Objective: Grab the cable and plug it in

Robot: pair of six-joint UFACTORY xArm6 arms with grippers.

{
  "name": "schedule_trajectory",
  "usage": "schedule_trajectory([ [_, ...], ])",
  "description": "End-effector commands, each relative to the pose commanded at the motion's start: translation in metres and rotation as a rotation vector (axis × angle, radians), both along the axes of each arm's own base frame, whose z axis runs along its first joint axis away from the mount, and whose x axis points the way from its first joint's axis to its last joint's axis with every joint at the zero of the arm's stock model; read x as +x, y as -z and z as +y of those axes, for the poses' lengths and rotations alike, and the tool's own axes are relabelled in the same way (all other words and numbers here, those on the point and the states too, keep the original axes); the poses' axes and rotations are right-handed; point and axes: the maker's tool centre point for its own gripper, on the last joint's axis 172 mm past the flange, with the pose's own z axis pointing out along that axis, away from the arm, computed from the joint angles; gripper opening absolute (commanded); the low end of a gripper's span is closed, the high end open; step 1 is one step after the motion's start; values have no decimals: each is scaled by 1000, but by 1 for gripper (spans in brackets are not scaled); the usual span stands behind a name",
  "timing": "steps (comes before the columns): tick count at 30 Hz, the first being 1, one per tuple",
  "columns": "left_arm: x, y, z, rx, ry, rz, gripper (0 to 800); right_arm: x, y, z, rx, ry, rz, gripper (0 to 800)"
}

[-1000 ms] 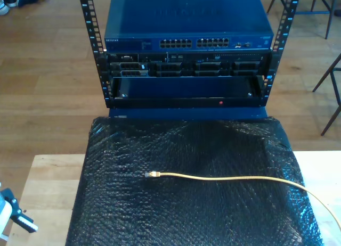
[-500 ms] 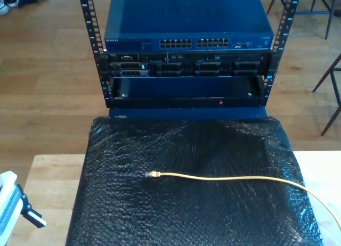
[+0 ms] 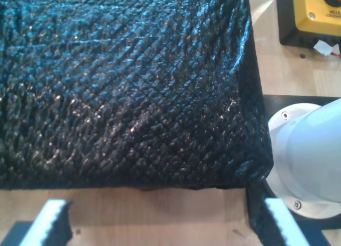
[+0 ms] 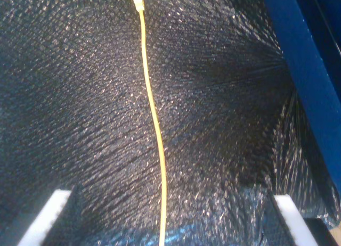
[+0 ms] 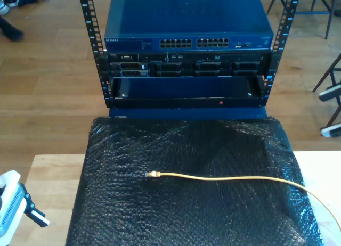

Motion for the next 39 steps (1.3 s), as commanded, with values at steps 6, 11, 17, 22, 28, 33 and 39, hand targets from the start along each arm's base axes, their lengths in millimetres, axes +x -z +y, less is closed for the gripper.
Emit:
schedule_trajectory([
  [6,0,0,0,1,1,1,800,7,-2,22,-13,-19,-11,797],
  [11,0,0,0,0,0,0,800,12,-3,42,-25,-47,-28,797],
  [17,-1,1,0,0,1,2,800,18,0,62,-35,-62,-39,798],
  [22,-1,1,0,-2,0,2,800,21,3,73,-38,-55,-31,797],
  [28,-1,1,0,-2,0,2,800,26,8,102,-47,-75,-36,797],
  [33,0,1,-1,-2,2,2,800,23,8,120,-45,-87,-24,797],
  [39,-1,1,0,-2,1,4,800,29,29,141,-102,-116,-17,797],
])
